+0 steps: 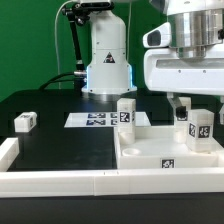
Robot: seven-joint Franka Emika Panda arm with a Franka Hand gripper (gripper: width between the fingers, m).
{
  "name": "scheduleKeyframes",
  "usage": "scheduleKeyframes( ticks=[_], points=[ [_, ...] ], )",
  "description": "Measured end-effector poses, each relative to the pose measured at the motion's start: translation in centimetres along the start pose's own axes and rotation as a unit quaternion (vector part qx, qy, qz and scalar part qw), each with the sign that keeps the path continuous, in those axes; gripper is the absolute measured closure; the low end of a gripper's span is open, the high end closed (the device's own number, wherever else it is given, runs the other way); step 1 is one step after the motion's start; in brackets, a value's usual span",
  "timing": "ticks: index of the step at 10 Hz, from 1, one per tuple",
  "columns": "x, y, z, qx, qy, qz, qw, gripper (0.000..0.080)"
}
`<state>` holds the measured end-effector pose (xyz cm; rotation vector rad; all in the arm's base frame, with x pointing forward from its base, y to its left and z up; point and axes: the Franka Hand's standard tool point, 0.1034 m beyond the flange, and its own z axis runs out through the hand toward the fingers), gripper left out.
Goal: Assemble square table
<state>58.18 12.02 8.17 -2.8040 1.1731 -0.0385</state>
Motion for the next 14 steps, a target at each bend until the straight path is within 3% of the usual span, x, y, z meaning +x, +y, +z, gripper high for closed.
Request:
scheduleKeyframes(
  ticks=[3, 6, 11, 13, 14],
  points=[
    [-0.06, -0.26, -0.02, -0.002, 0.001, -0.118, 0.993, 0.0151],
    [0.09, -0.44, 0.01, -0.023, 0.007, -0.317, 0.948, 0.0151],
    [0.41, -0.27, 0.20, -0.019, 0.020, -0.422, 0.906, 0.0151],
    [0.41, -0.27, 0.22, -0.019, 0.020, -0.415, 0.910, 0.0412],
    [0.40, -0.27, 0.22, -0.019, 0.020, -0.413, 0.910, 0.0412]
  ],
)
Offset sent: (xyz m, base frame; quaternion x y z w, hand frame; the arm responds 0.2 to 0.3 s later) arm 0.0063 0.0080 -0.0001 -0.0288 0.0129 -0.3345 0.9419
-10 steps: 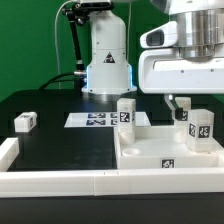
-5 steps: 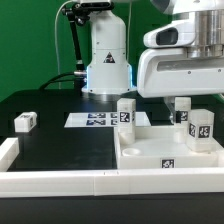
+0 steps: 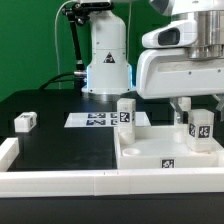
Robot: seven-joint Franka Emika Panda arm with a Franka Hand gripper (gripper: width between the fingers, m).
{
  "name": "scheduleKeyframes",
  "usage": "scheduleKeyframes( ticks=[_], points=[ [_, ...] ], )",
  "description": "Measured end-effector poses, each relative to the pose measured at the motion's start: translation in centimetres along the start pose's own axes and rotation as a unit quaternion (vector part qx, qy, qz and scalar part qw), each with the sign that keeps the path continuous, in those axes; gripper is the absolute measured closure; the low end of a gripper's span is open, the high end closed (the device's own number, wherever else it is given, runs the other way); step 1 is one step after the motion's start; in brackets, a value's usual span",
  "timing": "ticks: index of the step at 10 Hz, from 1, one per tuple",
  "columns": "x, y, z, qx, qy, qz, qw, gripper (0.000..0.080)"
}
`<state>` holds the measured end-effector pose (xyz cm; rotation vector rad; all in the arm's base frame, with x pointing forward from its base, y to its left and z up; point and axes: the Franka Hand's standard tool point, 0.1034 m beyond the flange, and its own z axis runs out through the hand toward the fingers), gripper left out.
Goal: Assemble square table
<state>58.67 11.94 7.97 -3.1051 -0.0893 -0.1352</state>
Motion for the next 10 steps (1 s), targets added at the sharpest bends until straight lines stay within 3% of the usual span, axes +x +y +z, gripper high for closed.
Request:
scheduleKeyframes(
  ticks=[1, 3, 6, 8, 10],
  points=[
    [-0.01, 0.00, 0.01, 0.000, 0.000, 0.008, 1.000, 0.0509],
    [0.00, 0.00, 0.01, 0.000, 0.000, 0.009, 1.000, 0.0509],
    [-0.49, 0.19, 0.01, 0.005, 0.020, 0.204, 0.979, 0.0509],
    [-0.45, 0.57, 0.03, 0.023, 0.032, 0.293, 0.955, 0.0508],
    [-0.51, 0.84, 0.01, 0.031, 0.027, 0.375, 0.926, 0.0508]
  ],
)
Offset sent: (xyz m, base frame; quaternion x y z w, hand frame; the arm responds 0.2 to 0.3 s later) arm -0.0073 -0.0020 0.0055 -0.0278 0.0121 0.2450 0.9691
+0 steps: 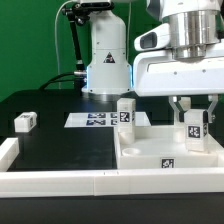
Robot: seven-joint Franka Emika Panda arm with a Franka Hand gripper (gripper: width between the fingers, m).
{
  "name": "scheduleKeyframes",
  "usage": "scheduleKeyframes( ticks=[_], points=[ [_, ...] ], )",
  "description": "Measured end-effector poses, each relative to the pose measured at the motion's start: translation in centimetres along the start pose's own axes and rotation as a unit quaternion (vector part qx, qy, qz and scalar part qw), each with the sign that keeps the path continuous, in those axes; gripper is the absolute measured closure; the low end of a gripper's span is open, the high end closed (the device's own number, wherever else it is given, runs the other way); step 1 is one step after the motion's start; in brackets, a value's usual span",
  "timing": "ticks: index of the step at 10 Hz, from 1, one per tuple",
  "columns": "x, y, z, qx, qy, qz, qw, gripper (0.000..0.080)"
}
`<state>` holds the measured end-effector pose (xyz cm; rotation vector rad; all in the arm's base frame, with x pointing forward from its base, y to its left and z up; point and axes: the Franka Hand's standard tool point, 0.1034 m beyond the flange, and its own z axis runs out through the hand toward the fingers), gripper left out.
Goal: Assemble square table
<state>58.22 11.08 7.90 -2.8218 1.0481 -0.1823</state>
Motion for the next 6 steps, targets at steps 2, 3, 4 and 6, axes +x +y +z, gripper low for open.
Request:
scheduleKeyframes(
  ticks=[2, 3, 4, 6],
  points=[
    [0.05, 0.17, -0.01, -0.001, -0.009, 0.102, 0.995, 0.0508],
    [-0.01, 0.18, 0.01, -0.006, -0.015, 0.134, 0.991, 0.0507],
    [-0.04, 0.23, 0.02, -0.008, -0.017, 0.177, 0.984, 0.0507],
    [-0.61, -0.11, 0.01, -0.019, -0.028, 0.239, 0.970, 0.0507]
  ],
)
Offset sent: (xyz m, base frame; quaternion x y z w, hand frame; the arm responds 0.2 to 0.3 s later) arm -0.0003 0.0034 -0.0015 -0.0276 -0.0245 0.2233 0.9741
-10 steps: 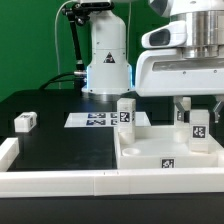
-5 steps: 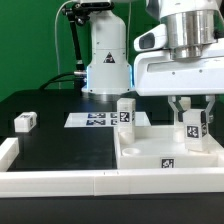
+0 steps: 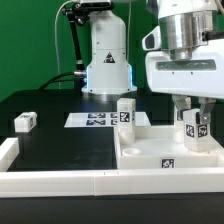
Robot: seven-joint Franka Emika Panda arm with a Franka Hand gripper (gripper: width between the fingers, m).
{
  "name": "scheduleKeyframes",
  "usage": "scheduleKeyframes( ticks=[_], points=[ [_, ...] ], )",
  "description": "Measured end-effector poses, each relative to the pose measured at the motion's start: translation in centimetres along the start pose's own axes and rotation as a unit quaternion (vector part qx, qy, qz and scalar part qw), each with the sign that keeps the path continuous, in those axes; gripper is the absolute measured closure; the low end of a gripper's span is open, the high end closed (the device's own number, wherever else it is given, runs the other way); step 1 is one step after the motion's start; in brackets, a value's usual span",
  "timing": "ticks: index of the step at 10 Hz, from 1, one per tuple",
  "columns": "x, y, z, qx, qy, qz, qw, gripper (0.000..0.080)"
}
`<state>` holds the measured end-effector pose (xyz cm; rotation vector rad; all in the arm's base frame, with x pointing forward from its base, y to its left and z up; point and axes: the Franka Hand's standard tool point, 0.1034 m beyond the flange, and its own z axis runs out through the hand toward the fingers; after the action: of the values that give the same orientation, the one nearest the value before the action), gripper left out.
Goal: Assemble square table
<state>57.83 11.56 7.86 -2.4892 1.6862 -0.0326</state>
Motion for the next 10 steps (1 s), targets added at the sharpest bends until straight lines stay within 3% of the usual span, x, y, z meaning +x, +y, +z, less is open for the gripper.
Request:
scheduleKeyframes(
  ticks=[2, 4, 5, 6, 10],
  points=[
    [-0.07, 0.00, 0.03, 0.000, -0.001, 0.048, 0.999, 0.0507],
    [-0.10, 0.00, 0.02, 0.000, -0.001, 0.033, 0.999, 0.0278],
    [-0.15, -0.09, -0.06, 0.001, 0.000, -0.004, 1.000, 0.0278],
    [-0.20, -0.13, -0.05, 0.001, 0.000, -0.029, 1.000, 0.0177],
    [-0.19, -0.62, -0.13, 0.000, 0.003, -0.230, 0.973, 0.0151]
  ],
)
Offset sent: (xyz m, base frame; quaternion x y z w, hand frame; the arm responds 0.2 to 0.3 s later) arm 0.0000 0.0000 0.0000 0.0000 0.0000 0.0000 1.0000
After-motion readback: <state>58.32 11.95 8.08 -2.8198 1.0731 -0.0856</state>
